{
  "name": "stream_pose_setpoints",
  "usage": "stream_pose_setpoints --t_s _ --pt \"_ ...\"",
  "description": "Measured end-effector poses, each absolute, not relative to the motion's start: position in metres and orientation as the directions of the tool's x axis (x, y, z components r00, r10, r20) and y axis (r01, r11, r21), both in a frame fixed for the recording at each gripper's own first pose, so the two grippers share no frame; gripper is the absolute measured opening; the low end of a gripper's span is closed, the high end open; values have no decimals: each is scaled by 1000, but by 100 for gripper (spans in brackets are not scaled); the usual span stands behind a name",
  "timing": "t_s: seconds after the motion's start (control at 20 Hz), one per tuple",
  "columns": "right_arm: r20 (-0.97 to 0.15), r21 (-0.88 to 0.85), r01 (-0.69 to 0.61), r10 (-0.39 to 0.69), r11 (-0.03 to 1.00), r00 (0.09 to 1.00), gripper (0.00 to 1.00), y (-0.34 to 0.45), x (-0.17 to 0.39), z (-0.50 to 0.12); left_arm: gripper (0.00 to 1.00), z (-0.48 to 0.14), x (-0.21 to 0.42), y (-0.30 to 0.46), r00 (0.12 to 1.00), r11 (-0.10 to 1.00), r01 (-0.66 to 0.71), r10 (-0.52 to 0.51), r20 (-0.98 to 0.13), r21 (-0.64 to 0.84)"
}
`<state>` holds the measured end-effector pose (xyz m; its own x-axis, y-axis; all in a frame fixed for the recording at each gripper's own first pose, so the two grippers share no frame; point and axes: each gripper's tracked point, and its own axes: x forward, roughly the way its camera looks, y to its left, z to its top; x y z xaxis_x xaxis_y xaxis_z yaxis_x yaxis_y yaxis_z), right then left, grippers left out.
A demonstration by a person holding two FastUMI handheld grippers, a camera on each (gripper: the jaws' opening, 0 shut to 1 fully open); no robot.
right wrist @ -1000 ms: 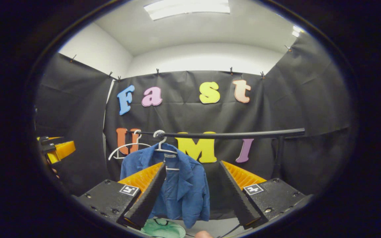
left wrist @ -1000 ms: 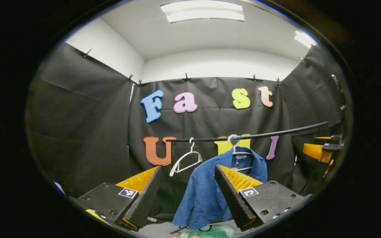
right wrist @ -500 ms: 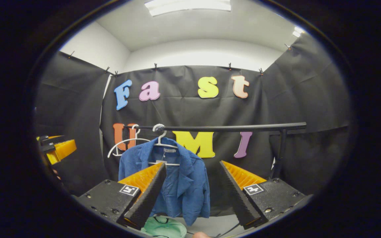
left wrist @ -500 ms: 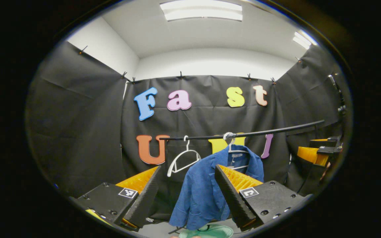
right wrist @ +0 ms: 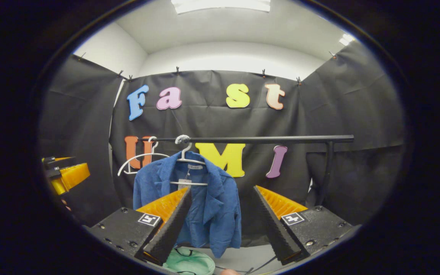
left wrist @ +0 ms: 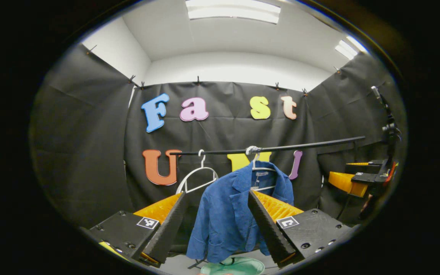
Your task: Grasp the clothes on the hanger with both hands and then place them into the laundry hamper below.
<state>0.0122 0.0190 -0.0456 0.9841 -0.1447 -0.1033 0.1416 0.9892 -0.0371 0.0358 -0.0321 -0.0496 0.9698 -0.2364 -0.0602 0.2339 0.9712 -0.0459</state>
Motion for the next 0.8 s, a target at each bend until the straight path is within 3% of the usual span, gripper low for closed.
stream_pose_setpoints --t_s 0.1,0.35,0.8 --pt "-114 -42 163 -167 986 979 100 19 11 -51 96 -59 40 -30 965 968 244 -248 -82 -52" --pt "-145 -44 221 -225 974 963 100 12 11 -68 100 -76 51 -31 950 957 285 -290 -113 -64" --pt "-236 -75 176 -189 982 953 99 -7 59 -125 98 -120 75 -74 933 950 302 -311 -180 -77"
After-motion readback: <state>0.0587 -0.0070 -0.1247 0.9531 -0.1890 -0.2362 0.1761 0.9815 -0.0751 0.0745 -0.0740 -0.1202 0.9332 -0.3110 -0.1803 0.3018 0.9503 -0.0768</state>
